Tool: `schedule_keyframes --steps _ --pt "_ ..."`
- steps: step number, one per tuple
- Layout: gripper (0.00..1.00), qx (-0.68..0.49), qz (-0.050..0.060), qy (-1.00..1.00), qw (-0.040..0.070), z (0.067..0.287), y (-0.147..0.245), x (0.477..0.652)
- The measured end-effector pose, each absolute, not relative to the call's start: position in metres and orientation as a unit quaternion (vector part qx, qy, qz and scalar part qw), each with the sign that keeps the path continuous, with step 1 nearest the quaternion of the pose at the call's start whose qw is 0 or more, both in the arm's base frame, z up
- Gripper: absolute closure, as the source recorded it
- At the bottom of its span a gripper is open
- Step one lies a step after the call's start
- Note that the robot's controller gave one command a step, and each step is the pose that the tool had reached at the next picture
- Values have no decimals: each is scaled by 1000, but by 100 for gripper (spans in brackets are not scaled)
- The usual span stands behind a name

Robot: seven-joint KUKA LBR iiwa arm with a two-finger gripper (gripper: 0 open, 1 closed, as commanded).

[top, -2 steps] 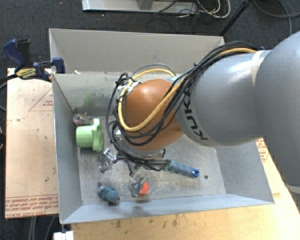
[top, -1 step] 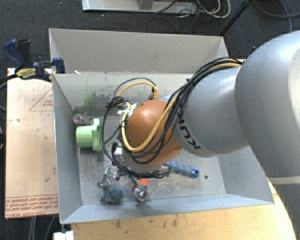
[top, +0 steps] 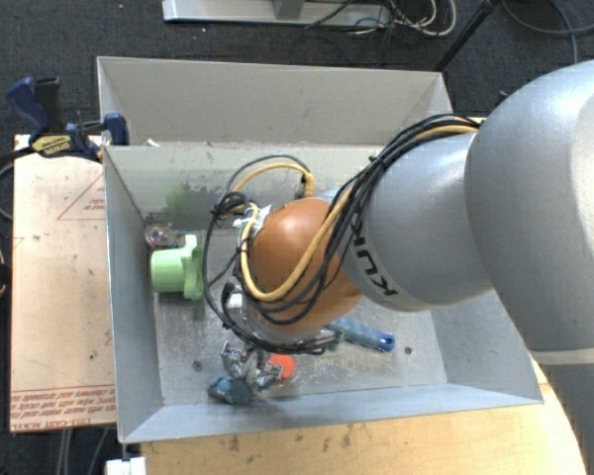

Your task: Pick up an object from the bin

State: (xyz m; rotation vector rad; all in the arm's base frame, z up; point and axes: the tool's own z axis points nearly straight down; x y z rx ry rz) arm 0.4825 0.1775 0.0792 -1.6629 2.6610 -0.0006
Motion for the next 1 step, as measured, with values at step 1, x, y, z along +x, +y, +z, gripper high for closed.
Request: schedule_keyframes --steps 1 --pt "100 -534 -1 845 5 195 167 490"
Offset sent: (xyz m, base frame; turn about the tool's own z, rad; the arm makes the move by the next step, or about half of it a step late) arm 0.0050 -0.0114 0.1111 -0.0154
